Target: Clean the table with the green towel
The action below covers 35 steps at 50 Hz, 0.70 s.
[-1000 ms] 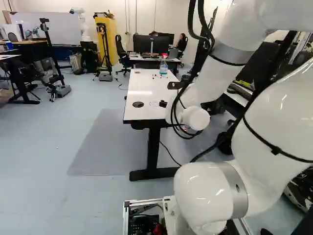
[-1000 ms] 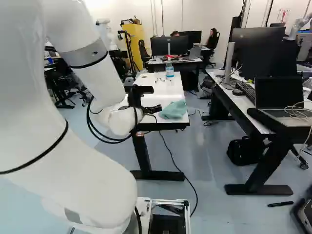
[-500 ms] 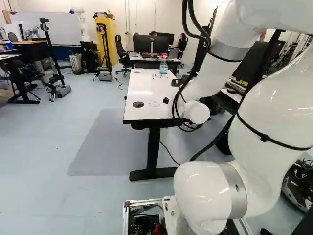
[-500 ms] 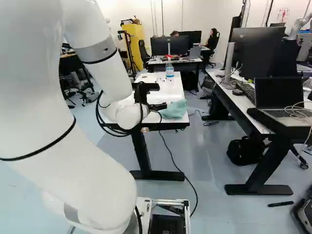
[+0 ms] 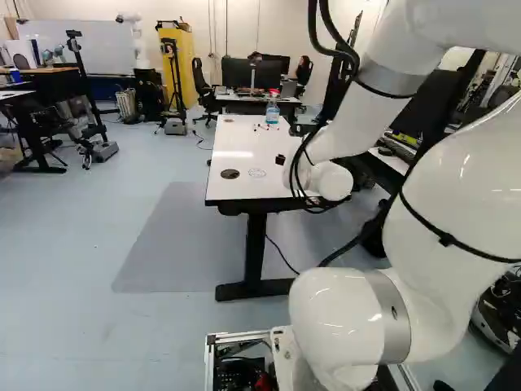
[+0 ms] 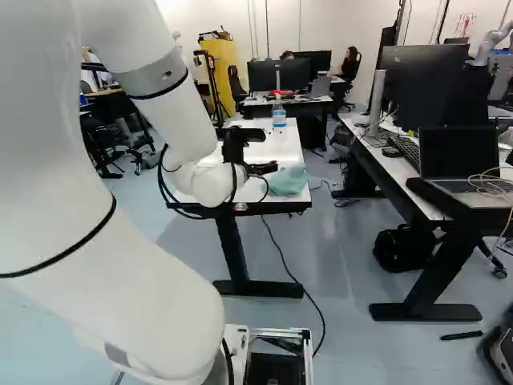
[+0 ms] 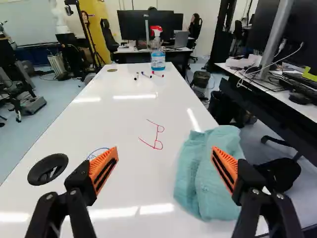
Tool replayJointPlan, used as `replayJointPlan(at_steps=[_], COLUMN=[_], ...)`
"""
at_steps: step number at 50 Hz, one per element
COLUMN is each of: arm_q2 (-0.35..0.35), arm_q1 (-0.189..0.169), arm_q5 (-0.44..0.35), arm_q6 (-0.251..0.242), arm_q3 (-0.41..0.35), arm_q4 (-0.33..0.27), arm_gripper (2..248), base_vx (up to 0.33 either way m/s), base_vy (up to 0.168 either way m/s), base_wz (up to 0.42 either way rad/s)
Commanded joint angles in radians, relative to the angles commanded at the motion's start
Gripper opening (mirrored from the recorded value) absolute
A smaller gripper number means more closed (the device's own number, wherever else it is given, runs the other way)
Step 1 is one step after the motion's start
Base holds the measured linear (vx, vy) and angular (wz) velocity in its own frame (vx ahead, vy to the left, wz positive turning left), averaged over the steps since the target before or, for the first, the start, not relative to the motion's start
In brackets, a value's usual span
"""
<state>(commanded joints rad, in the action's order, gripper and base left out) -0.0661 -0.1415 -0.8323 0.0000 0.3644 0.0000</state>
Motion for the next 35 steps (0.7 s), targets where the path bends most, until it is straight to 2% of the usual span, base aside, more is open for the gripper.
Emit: replayJointPlan(at_steps=[6,35], arm_q2=[0.002,0.113], arm_q1=[-0.012,-0.079], arm_q5=[0.018,0.150], arm_q6=[0.000,0.000], arm_q3=[0.017,0.129], arm_q4=[0.000,0.000], arm_gripper=[247,247], base_vx=[0.000,0.000], base_vy=[0.000,0.000], base_wz=[0.000,0.000])
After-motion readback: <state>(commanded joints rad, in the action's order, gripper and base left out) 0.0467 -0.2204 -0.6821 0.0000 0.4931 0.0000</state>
